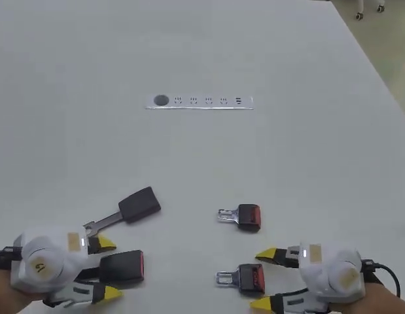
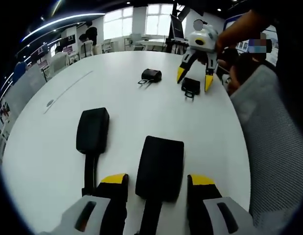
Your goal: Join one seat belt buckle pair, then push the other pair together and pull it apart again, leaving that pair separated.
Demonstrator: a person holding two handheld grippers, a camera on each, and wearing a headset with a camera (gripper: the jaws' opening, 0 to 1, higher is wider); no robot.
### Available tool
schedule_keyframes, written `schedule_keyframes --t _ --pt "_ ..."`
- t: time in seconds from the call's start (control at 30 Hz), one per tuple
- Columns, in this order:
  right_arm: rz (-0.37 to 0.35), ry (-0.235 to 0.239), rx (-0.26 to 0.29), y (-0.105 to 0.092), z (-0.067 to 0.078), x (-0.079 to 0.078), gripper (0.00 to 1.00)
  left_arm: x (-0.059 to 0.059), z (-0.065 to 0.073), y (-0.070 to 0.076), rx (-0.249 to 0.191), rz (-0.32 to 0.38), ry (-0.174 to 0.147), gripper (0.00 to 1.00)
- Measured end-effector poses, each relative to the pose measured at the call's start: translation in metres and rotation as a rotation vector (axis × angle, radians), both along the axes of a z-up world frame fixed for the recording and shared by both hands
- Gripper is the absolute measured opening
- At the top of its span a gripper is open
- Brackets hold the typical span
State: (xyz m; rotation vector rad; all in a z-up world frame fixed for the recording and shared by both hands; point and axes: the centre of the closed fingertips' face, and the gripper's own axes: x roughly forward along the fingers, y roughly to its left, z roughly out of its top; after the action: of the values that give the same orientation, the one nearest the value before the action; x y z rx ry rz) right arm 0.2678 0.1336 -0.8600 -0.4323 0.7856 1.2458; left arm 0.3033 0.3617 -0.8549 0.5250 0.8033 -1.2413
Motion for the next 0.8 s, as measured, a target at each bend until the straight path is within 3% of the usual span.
schedule_keyframes --t 0.1,0.23,0.27,0.37,0.43,0.57,0.8 --pt "0.014 -0.011 0.000 0.0036 0.0017 -0.0002 0.46 -0.0030 -0.0003 -0.0010 0.012 -0.038 -0.007 0.44" --pt "0.016 -0.013 -0.002 0.0034 0.0018 0.0010 0.45 0.0003 -0.0022 0.0029 0.064 -0.122 -0.065 0.35" --pt "0.019 -0.019 -0.006 0.0029 0.0012 0.0013 0.44 0.0003 -0.0018 0.0028 0.054 -0.114 -0.046 0.34" --pt "0.016 -0.034 -0.020 -0.0005 -0.0001 0.0043 0.36 -0.0002 -0.0025 0.0013 0.053 -0.165 -0.053 0.34" --pt "0.019 -0.030 -0.012 -0.0008 0.0002 0.0038 0.36 -0.0007 -0.0029 0.0027 0.048 -0.193 -0.050 0.34" --pt "0.030 -0.035 -0.010 -0.0009 0.0003 0.0038 0.36 -0.0012 -0.0037 0.0029 0.092 -0.262 -0.051 0.34" --pt "0.023 -0.040 0.018 -0.0010 0.0006 0.0042 0.36 -0.0014 -0.0044 0.0032 0.114 -0.277 -0.044 0.34"
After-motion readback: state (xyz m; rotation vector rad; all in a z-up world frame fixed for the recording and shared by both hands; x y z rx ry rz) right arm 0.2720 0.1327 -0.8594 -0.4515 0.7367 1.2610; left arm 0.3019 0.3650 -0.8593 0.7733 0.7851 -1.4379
